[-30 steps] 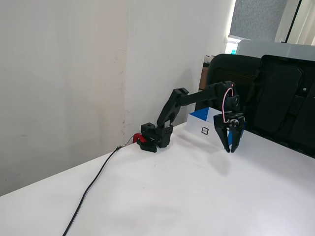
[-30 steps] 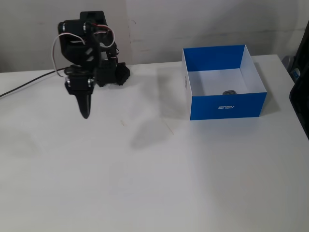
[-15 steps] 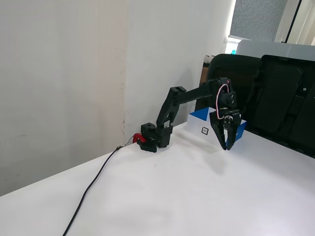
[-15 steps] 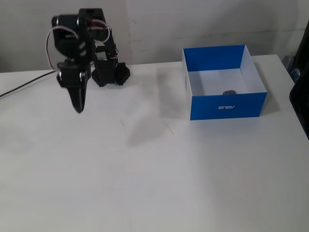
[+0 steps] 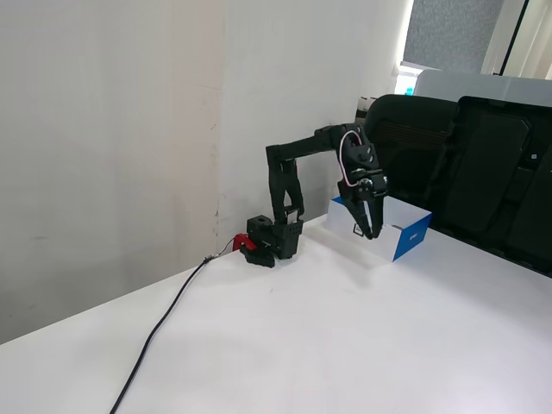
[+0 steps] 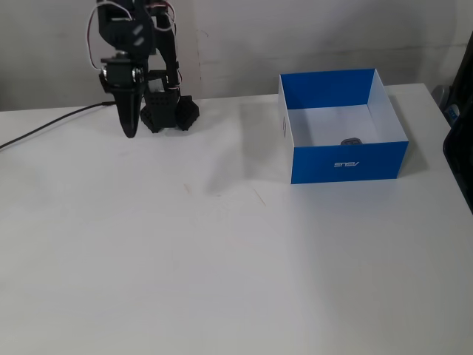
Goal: Grasp the gray block and put it in the box.
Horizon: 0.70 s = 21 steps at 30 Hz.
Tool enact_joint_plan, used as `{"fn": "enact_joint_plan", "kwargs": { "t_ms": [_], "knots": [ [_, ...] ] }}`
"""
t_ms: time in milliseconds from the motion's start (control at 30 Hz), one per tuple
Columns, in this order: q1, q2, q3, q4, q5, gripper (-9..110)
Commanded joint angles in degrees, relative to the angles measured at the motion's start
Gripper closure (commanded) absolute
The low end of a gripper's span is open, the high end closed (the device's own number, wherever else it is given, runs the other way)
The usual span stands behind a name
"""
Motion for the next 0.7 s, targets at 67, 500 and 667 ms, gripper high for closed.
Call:
{"fn": "enact_joint_plan", "kwargs": {
  "t_ms": [67,500,667],
  "knots": [
    [-0.79,12.39,18.02,-10.46,0.35,101],
    [-0.18,32.26,51.15,-24.79,-0.44,101],
    [-0.53,36.47,58.89,-27.77,-0.44,101]
  ]
}}
